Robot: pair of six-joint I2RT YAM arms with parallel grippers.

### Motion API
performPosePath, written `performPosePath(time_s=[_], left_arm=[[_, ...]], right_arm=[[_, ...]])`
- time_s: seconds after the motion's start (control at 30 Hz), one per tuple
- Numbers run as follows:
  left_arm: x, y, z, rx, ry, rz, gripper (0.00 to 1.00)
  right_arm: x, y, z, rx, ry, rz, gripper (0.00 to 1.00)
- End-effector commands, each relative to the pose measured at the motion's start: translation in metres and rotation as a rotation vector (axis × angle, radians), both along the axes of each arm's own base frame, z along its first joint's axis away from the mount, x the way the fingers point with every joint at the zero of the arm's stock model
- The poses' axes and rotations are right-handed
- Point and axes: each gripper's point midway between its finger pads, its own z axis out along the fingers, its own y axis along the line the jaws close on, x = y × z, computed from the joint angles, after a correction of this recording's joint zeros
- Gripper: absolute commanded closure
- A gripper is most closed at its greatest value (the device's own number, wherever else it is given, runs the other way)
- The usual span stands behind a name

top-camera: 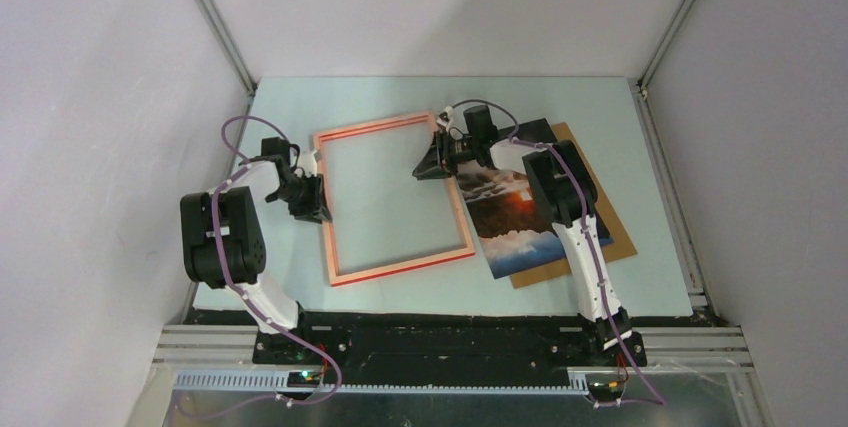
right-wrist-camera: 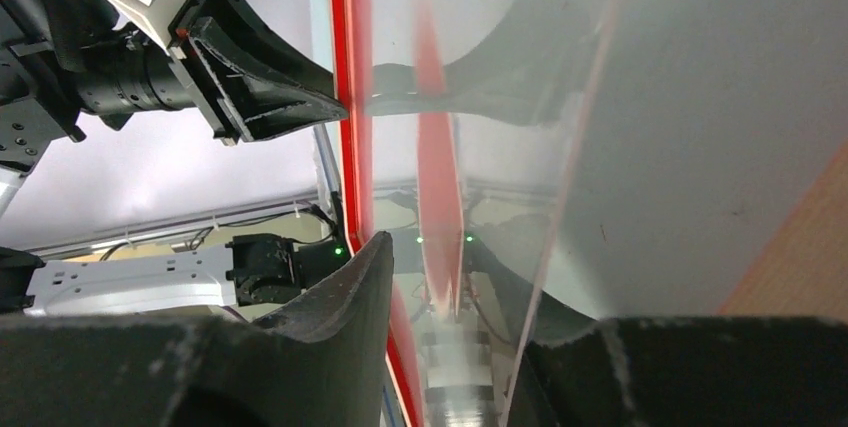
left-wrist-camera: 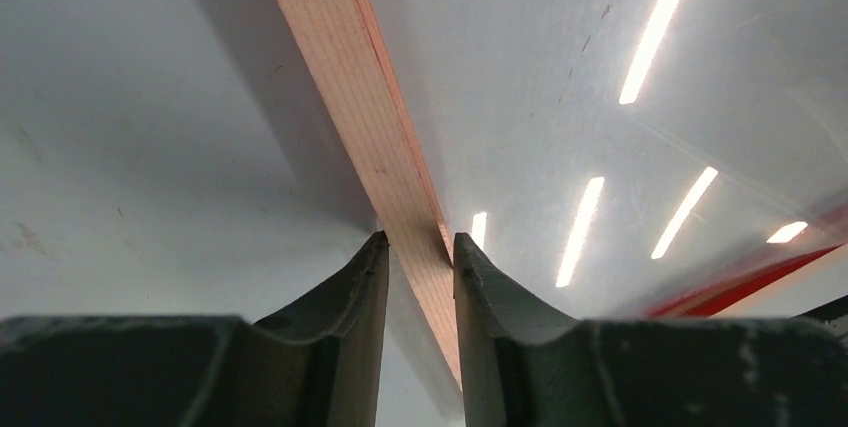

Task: Put the photo into the frame
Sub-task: Place the photo frame item in the photo frame.

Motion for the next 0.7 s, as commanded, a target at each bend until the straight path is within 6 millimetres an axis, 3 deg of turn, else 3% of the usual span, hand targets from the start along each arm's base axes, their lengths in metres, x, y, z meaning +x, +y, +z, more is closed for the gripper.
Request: performPosePath(time_s=[0.0,0.07,0.4,0.53,0.67], left_arm=[[0.010,-0.009,0.019,-0.038,-0.073,-0.040,0.66],[0.012,-0.008,0.022,-0.032,-0.087,-0.038,0.63],[0.026,0.001,0.057,0.030,-0.209,-0.033,0.23],[0.036,-0.001,0.076,0.042,-0.266,-0.042,0.16],[0.045,-0.019,0.094,0.049,-0.323,-0.100,0.14]], right_arm=[[0.006,0.005,0.026,-0.008,-0.095,0.007,0.62],[0.006,0.005,0.027,-0.012,-0.098,0.007,0.61],[0.004,0.002,0.022,-0.044,-0.090,0.009,0.59],[0.004,0.000,0.020,-0.053,-0.094,0.006,0.58],[0.005,-0.002,0.019,-0.061,-0.098,0.004,0.57]])
